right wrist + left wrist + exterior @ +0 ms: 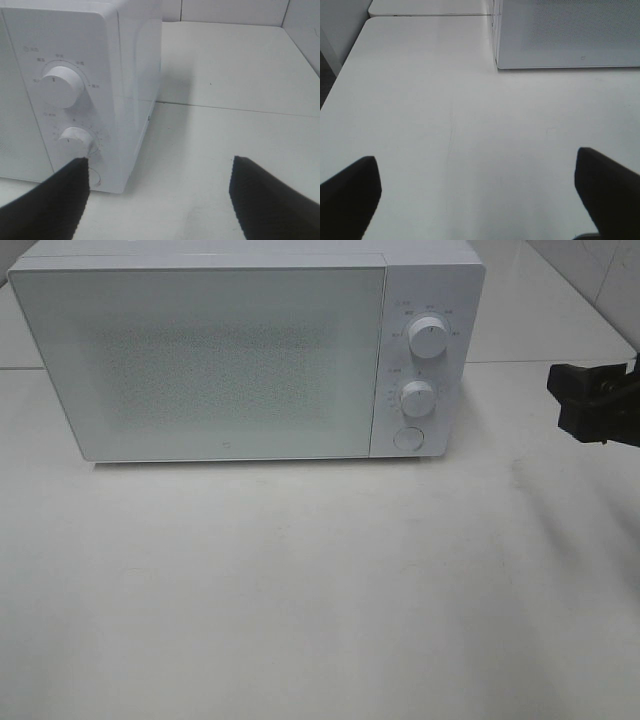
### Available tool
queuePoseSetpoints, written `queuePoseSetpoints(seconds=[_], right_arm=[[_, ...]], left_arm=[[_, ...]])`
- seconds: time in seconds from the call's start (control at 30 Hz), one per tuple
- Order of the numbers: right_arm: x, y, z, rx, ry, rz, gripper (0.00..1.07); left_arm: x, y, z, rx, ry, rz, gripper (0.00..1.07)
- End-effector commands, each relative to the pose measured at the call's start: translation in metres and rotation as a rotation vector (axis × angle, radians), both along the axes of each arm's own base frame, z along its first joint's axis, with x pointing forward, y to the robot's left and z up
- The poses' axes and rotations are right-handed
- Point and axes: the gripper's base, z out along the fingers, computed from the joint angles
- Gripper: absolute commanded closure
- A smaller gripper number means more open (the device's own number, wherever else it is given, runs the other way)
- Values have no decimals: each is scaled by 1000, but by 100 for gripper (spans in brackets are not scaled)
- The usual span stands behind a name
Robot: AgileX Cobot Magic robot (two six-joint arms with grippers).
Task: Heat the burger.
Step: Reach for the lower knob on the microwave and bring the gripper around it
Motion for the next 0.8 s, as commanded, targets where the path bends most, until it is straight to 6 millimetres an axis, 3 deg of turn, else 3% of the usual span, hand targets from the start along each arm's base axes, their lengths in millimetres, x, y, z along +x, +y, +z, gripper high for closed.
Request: queuePoseSetpoints(seconds=[0.03,0.23,0.47,0.8], right_arm=[[6,-3,-2,-10,-38,-35,32],[15,9,-17,-10,-32,-38,32],[17,44,-41,-96,-35,-21,32],[17,73,-48,-57,-101,-97,32]], left_arm=[[-2,-1,1,-11,-29,-3,9],[-2,-1,1,-11,-29,-3,9],[-2,-1,1,-11,-29,-3,9],[-2,-1,1,-11,-29,-3,9]])
